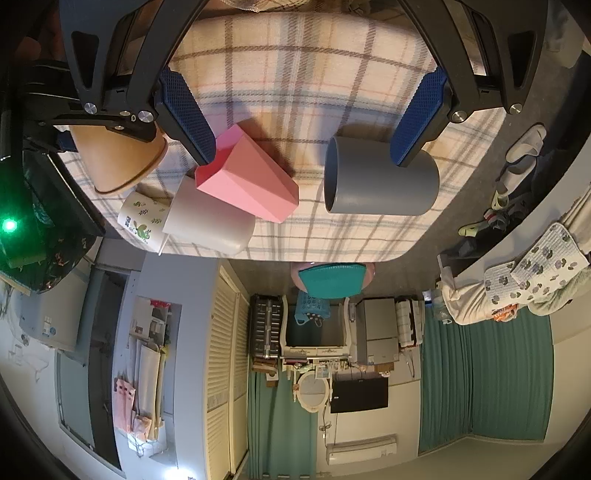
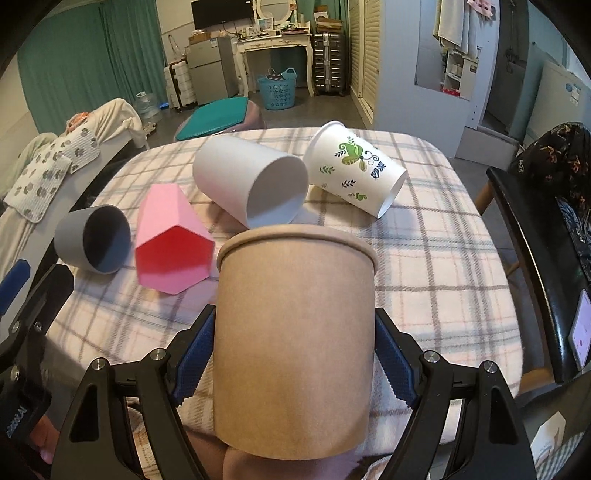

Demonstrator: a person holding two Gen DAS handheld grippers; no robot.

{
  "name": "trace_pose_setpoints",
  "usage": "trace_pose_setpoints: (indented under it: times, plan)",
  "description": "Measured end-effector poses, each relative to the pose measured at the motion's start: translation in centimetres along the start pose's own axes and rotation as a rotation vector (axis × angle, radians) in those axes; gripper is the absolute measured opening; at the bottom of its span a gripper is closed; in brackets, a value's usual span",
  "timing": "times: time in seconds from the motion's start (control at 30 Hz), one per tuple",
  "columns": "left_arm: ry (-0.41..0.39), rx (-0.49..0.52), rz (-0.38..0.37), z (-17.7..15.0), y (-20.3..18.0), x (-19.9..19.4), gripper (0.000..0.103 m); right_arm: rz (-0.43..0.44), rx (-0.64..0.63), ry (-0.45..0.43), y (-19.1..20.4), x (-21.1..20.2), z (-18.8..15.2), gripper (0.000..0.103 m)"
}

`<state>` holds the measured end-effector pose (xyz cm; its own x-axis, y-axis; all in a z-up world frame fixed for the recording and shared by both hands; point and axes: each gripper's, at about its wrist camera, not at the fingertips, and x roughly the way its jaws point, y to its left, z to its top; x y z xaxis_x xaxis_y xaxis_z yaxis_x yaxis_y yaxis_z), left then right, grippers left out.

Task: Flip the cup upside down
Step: 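Lift the brown cup with the right gripper and rotate it rim-down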

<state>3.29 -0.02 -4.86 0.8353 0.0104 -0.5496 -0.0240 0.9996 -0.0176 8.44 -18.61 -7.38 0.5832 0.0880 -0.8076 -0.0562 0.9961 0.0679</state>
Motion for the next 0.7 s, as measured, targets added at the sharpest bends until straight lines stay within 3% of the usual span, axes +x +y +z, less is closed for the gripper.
trace_pose_setpoints:
  times: [0.2, 0.3, 0.7]
  plan:
    - [0.005, 0.007, -0.002, 0.0, -0.5, 0.0, 0.098, 0.014, -0.018, -0.024, -0.1, 0.2, 0.0, 0.083]
    - [0.001, 0.019, -0.004, 0.0, -1.0, -0.4, 0.098, 0.021, -0.021, -0.053, -0.3, -0.4, -0.3, 0.091]
    - [-0.055, -0.008, -0.036, 1.2, -3.2, -4.5, 0.098, 0.030, -0.006, -0.226, -2.8, -6.1, -0.5, 0.096]
